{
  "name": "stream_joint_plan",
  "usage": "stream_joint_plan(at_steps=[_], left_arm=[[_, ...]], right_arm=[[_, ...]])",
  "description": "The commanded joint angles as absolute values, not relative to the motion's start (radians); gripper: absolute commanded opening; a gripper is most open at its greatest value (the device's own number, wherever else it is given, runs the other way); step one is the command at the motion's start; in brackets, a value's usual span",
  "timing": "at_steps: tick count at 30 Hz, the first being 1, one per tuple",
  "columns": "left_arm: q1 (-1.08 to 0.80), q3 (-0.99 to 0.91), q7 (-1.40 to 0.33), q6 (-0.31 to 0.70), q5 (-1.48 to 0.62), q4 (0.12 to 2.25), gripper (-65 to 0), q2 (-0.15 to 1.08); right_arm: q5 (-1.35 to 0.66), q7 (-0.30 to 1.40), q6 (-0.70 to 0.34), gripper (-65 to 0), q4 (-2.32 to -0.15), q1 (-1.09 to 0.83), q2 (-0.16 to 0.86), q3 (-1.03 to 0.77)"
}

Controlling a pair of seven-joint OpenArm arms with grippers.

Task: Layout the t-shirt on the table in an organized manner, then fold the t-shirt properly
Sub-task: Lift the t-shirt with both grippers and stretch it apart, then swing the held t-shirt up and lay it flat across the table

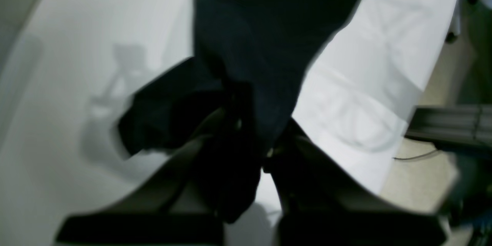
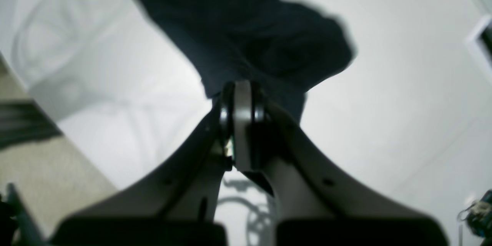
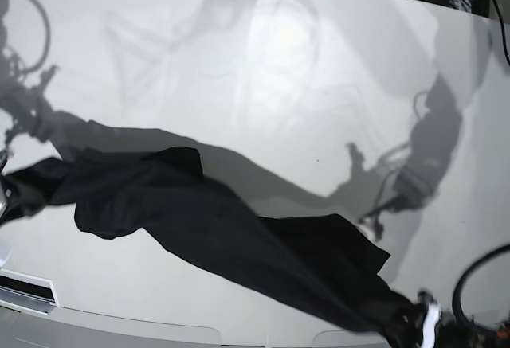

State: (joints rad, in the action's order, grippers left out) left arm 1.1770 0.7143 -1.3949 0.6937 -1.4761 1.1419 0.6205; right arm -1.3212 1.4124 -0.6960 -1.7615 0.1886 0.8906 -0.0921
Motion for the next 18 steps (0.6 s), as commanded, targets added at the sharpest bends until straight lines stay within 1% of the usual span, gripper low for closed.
stream_joint_plan(at_steps=[1,5,13,16,18], left_arm=[[1.171,0.707,-1.396,0.698,-1.484,1.170,-65.0,0.636],[1.023,0.707,-1.396,0.698,-1.484,1.239,-65.0,0.671],[0.741,0.707,-1.396,0.698,-1.484,1.307,-65.0,0.753],[0.679,0.707,-1.396,0.698,-1.484,1.323,-65.0,0.771],[0.664,0.707,-1.396,0.698,-1.484,1.322,-65.0,0.770]], right_arm=[[-1.338,1.396,-0.698,-65.0,-1.790,0.175,0.913,-0.104],[-1.331,1.396,-0.698,-65.0,-1.813,0.047,0.909,-0.104],[-1.331,1.396,-0.698,-65.0,-1.813,-0.155,0.909,-0.104],[-1.305,1.396,-0.698,-65.0,-1.813,-0.192,0.909,-0.104],[-1.235,1.324,-0.698,-65.0,-1.813,-0.194,0.909,-0.104]])
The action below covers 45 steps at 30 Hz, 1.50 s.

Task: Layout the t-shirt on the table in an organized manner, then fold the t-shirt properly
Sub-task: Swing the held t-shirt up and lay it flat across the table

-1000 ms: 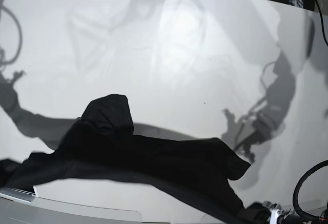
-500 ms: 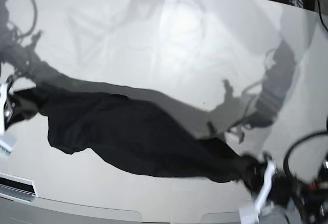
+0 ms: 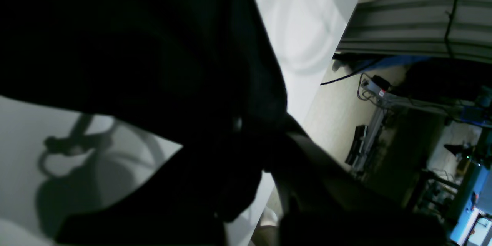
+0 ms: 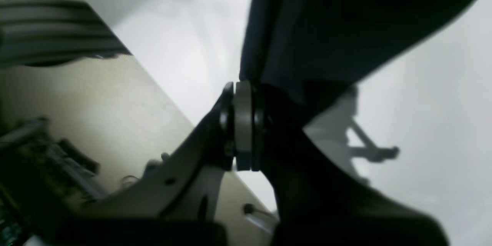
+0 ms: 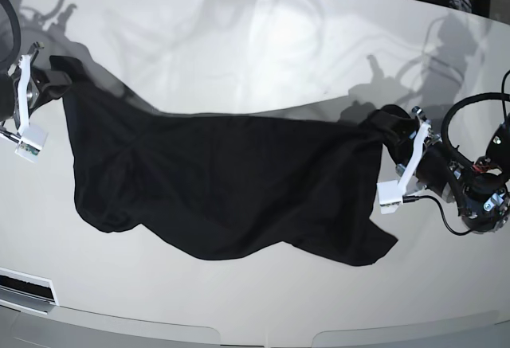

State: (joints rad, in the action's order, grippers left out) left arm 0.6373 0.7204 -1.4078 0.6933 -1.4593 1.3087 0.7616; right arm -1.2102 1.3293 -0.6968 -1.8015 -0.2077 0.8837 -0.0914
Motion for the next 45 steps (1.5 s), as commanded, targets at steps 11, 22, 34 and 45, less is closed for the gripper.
stream_joint_plan(at_steps=[11,22,34,45], left_arm=[[0.995,0.706,-0.830,0.698,-0.926,1.322,-65.0,0.767],[1.309,0.671,-0.999,0.698,-1.164,1.240,-65.0,0.712],[1.058,0.671,-1.396,0.698,-1.484,1.243,-65.0,0.707],[0.665,0.671,-1.396,0.698,-1.484,1.243,-65.0,0.710]], right_arm=[[-0.645,0.836,-0.412,-65.0,-1.813,0.081,0.910,-0.107],[-0.865,1.036,-0.533,-65.0,-1.813,0.403,0.917,-0.170],[-1.454,1.396,-0.698,-65.0,-1.812,0.113,0.892,-0.168],[-1.459,1.396,-0.698,-65.0,-1.812,-0.207,0.892,-0.168]])
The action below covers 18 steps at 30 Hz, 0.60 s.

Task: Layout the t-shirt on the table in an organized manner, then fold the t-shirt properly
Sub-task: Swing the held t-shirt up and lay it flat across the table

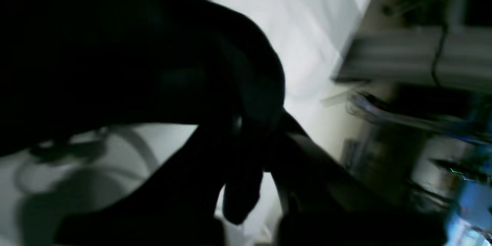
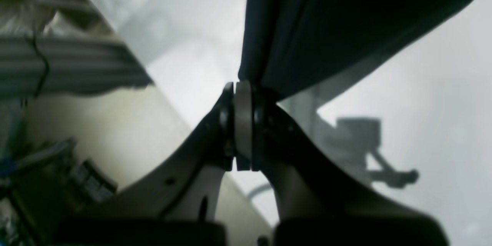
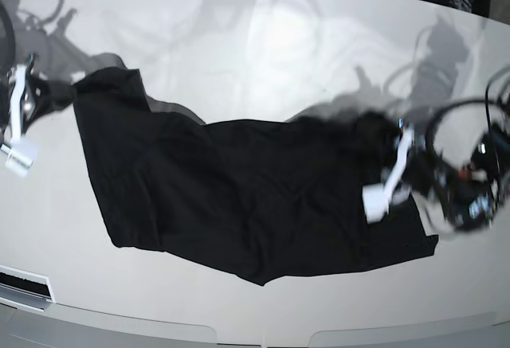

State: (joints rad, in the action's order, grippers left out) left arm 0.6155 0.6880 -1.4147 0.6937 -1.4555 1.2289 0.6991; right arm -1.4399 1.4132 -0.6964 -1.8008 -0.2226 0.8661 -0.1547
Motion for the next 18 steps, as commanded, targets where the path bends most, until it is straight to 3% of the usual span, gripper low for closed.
stream_joint_plan(at_steps=[1,3,5,8,9,11,12,14,18], left_arm=[[0.656,0.671,-1.396,0.698,-1.484,1.243,-65.0,0.709],[0.656,0.671,-1.396,0.698,-1.484,1.243,-65.0,0.709],[0.686,0.671,-1.396,0.698,-1.474,1.243,-65.0,0.709],[0.810,0.671,-1.152,0.698,-1.198,1.243,-65.0,0.710],[0.877,0.671,-1.027,0.698,-1.054,1.243,-65.0,0.710],[1.056,0.671,-0.790,0.698,-0.810,1.243,-65.0,0.709],[1.163,0.671,-0.710,0.669,-0.749,1.243,-65.0,0.709],[1.309,0.665,-0.684,0.537,-0.765,1.241,-65.0,0.708],[1.309,0.585,-0.920,0.628,-0.957,1.240,-65.0,0.682]], right_arm=[[-1.457,1.396,-0.698,-65.0,-1.812,-0.214,0.892,-0.168],[-1.393,1.391,-0.698,-65.0,-1.812,-0.210,0.893,-0.168],[-1.245,1.206,-0.698,-65.0,-1.812,-0.189,0.892,-0.168],[-0.920,0.936,-0.698,-65.0,-1.812,-0.094,0.892,-0.168],[-0.789,0.863,-0.662,-65.0,-1.812,-0.034,0.892,-0.168],[-0.590,0.813,-0.484,-65.0,-1.813,0.135,0.896,-0.173],[-0.561,0.842,-0.404,-65.0,-1.813,0.231,0.899,-0.185],[-0.615,0.937,-0.356,-65.0,-1.813,0.371,0.907,-0.236],[-0.894,1.083,-0.525,-65.0,-1.813,0.390,0.906,-0.361]])
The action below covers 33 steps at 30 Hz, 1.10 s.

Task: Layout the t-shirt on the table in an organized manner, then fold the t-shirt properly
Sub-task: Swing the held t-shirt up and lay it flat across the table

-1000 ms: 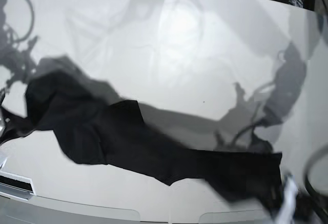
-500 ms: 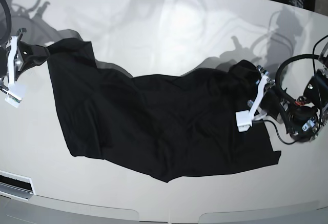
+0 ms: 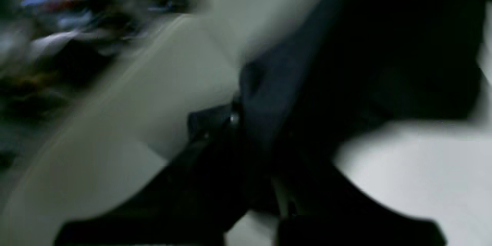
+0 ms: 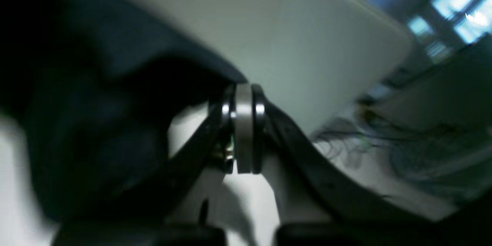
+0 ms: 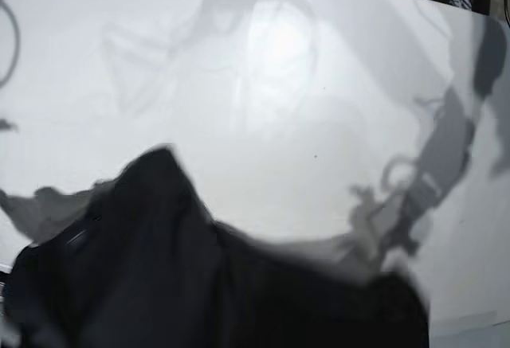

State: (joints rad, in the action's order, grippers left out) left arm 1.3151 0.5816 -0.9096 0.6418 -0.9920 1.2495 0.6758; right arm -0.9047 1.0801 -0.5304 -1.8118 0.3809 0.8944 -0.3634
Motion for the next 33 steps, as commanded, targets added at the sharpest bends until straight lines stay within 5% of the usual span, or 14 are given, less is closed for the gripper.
stream_joint_plan(at_steps=[1,6,11,19,33], left_arm=[[1.309,0.586,-0.970,0.658,-1.015,1.234,-65.0,0.682],[1.309,0.587,-1.164,0.698,-1.245,1.207,-65.0,0.681],[1.054,0.587,-1.382,0.698,-1.390,1.206,-65.0,0.696],[0.813,0.587,-1.389,0.698,-1.390,1.206,-65.0,0.710],[0.708,0.587,-1.396,0.698,-1.484,1.208,-65.0,0.754]], right_arm=[[-0.957,1.122,-0.562,-65.0,-1.813,0.374,0.905,-0.368],[-1.190,1.286,-0.683,-65.0,-1.813,0.213,0.901,-0.366],[-1.278,1.396,-0.689,-65.0,-1.811,0.055,0.834,-0.364],[-1.279,1.396,-0.698,-65.0,-1.810,-0.115,0.772,-0.364],[-1.283,1.396,-0.698,-65.0,-1.810,-0.363,0.772,-0.364]])
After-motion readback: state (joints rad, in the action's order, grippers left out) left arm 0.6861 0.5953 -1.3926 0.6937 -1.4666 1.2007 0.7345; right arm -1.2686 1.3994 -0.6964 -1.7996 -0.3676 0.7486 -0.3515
